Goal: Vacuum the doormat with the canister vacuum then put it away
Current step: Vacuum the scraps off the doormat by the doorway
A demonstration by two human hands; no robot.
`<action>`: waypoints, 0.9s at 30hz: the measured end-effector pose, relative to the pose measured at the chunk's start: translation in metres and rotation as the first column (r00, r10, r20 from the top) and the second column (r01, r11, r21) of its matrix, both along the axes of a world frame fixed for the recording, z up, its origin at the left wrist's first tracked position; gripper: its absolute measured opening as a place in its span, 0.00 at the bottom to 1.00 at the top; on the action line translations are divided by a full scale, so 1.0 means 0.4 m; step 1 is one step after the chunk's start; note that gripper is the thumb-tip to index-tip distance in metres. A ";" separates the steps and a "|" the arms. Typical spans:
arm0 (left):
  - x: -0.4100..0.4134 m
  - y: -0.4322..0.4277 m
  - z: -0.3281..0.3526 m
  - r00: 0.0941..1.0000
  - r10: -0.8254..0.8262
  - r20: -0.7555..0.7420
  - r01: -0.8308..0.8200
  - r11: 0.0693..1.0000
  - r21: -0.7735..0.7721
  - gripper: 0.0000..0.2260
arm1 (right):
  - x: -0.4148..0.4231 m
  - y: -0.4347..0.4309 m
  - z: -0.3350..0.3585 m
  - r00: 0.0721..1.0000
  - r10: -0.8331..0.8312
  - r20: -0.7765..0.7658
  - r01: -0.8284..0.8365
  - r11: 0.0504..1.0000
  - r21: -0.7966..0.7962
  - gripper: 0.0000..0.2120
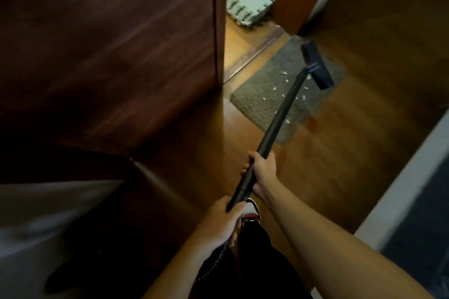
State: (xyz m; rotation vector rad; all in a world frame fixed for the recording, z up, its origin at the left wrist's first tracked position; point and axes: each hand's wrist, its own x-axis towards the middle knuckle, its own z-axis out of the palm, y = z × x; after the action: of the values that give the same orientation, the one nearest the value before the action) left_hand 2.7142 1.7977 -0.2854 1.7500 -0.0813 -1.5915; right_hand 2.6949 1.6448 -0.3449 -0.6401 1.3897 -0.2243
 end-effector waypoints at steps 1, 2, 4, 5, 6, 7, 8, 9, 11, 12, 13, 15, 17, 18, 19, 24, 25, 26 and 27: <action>-0.016 -0.010 -0.030 0.996 0.020 -0.089 -0.018 0.999 0.030 0.11 | -0.021 0.000 -0.029 0.998 0.025 -0.050 -0.026 1.000 -0.012 0.23; -0.031 -0.020 -0.055 0.984 0.042 -0.172 -0.031 0.997 0.066 0.11 | -0.040 0.000 -0.060 0.995 0.052 -0.089 -0.054 0.998 -0.012 0.22; -0.066 -0.034 -0.099 0.964 0.064 -0.258 -0.029 0.990 0.140 0.11 | -0.078 0.008 -0.112 0.985 0.104 -0.138 -0.105 0.994 0.001 0.23; -0.083 -0.038 -0.121 0.960 0.068 -0.273 -0.024 0.987 0.160 0.11 | -0.094 0.013 -0.136 0.981 0.130 -0.146 -0.131 0.991 0.005 0.24; -0.100 -0.038 -0.144 0.955 0.078 -0.287 -0.028 0.984 0.174 0.11 | -0.108 0.020 -0.162 0.978 0.149 -0.149 -0.149 0.989 0.010 0.25; -0.115 -0.037 -0.166 0.949 0.093 -0.301 -0.039 0.982 0.182 0.11 | -0.120 0.025 -0.185 0.973 0.167 -0.157 -0.168 0.986 0.012 0.26; -0.128 -0.034 -0.188 0.945 0.110 -0.308 -0.053 0.981 0.186 0.11 | -0.129 0.029 -0.209 0.969 0.182 -0.167 -0.183 0.983 0.011 0.27; -0.137 -0.029 -0.207 0.945 0.120 -0.304 -0.062 0.979 0.193 0.11 | -0.136 0.034 -0.233 0.965 0.194 -0.176 -0.195 0.981 0.012 0.28; -0.146 -0.020 -0.232 0.951 0.118 -0.285 -0.061 0.978 0.200 0.10 | -0.143 0.042 -0.266 0.961 0.211 -0.178 -0.211 0.977 0.016 0.29; -0.148 -0.016 -0.244 0.955 0.116 -0.275 -0.060 0.978 0.202 0.09 | -0.144 0.045 -0.281 0.961 0.213 -0.175 -0.214 0.977 0.016 0.29; -0.149 -0.013 -0.254 0.958 0.113 -0.262 -0.059 0.977 0.206 0.09 | -0.145 0.046 -0.295 0.962 0.215 -0.170 -0.215 0.976 0.019 0.29; -0.147 -0.014 -0.274 0.963 0.111 -0.244 -0.057 0.975 0.216 0.09 | -0.142 0.046 -0.319 0.963 0.218 -0.157 -0.215 0.976 0.032 0.28; -0.142 -0.018 -0.296 0.964 0.113 -0.239 -0.058 0.972 0.226 0.09 | -0.137 0.045 -0.346 0.962 0.228 -0.150 -0.223 0.974 0.047 0.27; -0.141 -0.021 -0.306 0.964 0.116 -0.238 -0.059 0.970 0.235 0.08 | -0.135 0.045 -0.358 0.961 0.233 -0.149 -0.227 0.972 0.053 0.26; -0.139 -0.023 -0.315 0.963 0.120 -0.239 -0.060 0.967 0.246 0.07 | -0.135 0.047 -0.369 0.960 0.238 -0.149 -0.232 0.971 0.059 0.26; -0.143 -0.010 -0.354 0.949 0.137 -0.285 -0.048 0.954 0.297 0.10 | -0.144 0.060 -0.406 0.948 0.278 -0.154 -0.259 0.957 0.130 0.24; -0.145 -0.006 -0.360 0.946 0.138 -0.295 -0.045 0.953 0.299 0.10 | -0.146 0.061 -0.406 0.946 0.289 -0.147 -0.269 0.953 0.139 0.25; -0.145 -0.004 -0.366 0.942 0.139 -0.304 -0.046 0.954 0.295 0.10 | -0.149 0.061 -0.403 0.946 0.297 -0.131 -0.279 0.950 0.143 0.25; -0.142 -0.003 -0.368 0.941 0.142 -0.308 -0.050 0.956 0.289 0.10 | -0.151 0.063 -0.399 0.946 0.301 -0.115 -0.285 0.948 0.142 0.27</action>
State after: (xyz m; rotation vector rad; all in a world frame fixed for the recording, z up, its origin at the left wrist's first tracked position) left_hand 2.6573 1.7964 -0.4328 1.6370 0.4021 -1.8657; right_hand 2.6345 1.6700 -0.5047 -0.7601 1.4060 0.1457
